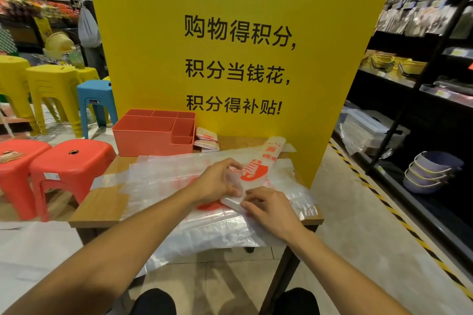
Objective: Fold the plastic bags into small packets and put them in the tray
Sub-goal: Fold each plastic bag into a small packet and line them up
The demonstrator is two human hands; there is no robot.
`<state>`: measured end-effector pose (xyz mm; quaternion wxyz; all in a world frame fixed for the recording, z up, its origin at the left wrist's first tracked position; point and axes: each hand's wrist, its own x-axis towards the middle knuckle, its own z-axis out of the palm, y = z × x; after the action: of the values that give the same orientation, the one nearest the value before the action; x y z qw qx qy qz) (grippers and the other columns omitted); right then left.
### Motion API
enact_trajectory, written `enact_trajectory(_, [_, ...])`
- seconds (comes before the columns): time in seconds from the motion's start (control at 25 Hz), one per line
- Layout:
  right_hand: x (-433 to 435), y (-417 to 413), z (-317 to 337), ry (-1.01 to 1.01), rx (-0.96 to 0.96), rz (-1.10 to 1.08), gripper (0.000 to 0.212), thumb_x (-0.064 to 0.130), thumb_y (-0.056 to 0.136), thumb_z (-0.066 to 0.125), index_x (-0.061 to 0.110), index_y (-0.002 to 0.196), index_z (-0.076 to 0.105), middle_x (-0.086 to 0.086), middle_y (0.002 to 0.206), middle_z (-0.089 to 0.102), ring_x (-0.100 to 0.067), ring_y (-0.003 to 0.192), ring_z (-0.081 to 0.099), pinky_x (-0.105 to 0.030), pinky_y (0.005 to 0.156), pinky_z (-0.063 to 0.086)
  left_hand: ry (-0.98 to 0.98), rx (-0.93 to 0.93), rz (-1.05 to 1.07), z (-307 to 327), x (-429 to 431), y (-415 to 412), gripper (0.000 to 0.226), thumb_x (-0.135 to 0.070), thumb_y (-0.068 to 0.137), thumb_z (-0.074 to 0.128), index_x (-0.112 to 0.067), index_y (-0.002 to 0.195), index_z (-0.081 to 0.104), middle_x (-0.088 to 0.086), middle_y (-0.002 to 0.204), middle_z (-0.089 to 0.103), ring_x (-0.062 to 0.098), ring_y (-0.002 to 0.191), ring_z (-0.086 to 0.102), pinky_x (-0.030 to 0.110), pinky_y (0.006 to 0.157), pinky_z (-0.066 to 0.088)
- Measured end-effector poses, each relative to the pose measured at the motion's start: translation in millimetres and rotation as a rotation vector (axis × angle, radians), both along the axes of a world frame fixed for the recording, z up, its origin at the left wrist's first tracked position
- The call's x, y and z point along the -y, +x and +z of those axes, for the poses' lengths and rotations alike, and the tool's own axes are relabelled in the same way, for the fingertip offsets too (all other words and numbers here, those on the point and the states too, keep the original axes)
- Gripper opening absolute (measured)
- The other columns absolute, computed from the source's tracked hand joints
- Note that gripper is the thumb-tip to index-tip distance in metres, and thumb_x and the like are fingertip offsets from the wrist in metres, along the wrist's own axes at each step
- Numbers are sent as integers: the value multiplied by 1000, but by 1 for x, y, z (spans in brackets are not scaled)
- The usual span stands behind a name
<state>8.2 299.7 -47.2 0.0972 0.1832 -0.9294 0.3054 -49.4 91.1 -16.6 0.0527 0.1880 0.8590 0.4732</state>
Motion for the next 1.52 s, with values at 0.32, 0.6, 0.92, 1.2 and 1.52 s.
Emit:
enact_trajectory(0.32, [-1,10,-17,-16,-53,-266,32,59,85,72,31,100,70,19,106,62,-4,101,50,-26,83,46,40,119,-17,1,-21,-1,87,-24,64,96,-37,138,52,2,133,58,21,96,71,41,85,61])
enact_trajectory(0.6, [0,15,-31,-287,18,-340,52,40,85,81,32,127,52,16,123,55,-10,108,60,-27,87,54,158,196,104,-5,-29,-6,71,12,74,83,-19,132,55,14,111,67,26,86,70,40,69,60])
enact_trajectory(0.92, [-18,14,-35,126,-208,-184,51,59,93,64,31,135,63,11,148,53,-13,137,45,-34,112,42,-49,-146,159,-22,-44,2,47,-11,81,86,-30,117,62,-6,116,60,4,99,61,31,86,57])
enact_trajectory(1.2, [-23,4,-29,190,-91,-120,56,65,96,55,28,137,63,11,144,60,-11,132,51,-33,112,42,-463,-306,-210,-17,1,15,32,-33,92,77,-25,122,76,-10,135,66,7,122,59,28,104,48])
enact_trajectory(1.52, [-23,-2,-21,151,-13,-120,63,75,91,53,35,138,60,18,138,61,-4,125,49,-28,103,45,-545,-477,-247,-7,-4,11,31,-43,107,48,-30,124,71,-12,122,71,10,109,63,34,90,51])
